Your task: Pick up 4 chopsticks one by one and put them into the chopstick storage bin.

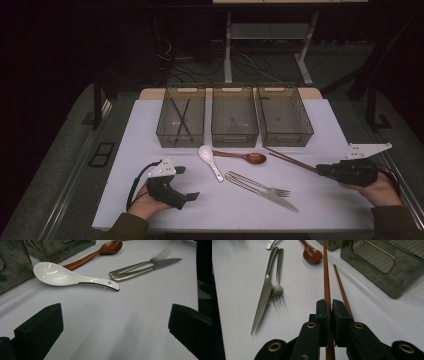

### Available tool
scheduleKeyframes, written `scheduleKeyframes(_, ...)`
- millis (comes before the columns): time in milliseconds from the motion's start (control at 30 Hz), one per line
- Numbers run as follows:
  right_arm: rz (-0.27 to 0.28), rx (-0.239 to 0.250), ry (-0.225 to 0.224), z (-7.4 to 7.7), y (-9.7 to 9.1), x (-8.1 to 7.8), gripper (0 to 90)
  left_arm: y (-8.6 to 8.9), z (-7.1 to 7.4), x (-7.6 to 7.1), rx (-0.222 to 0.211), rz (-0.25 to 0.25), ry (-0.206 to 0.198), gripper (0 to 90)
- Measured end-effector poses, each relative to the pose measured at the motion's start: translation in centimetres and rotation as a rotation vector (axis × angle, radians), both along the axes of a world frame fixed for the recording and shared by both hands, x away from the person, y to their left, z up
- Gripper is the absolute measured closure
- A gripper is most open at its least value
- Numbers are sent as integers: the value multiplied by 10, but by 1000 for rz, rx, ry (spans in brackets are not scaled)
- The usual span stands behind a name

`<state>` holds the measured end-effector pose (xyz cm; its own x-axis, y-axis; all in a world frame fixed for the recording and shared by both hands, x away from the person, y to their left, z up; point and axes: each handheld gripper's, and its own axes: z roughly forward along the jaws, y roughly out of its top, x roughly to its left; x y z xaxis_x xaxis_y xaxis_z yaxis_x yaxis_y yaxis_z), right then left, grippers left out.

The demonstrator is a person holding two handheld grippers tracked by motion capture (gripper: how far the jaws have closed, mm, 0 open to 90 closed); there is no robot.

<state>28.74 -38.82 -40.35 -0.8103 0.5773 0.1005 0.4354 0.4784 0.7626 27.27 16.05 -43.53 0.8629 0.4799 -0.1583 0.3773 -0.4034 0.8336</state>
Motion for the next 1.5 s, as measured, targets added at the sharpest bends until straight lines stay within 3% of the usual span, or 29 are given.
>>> scheduleKeyframes(600,2,44,-9,13,31,1,843,0,0,0,-1,2,-2,0)
scheduleKeyframes(1500,20,71,-30,23,77,14,842,0,0,0,3,2,-3,0)
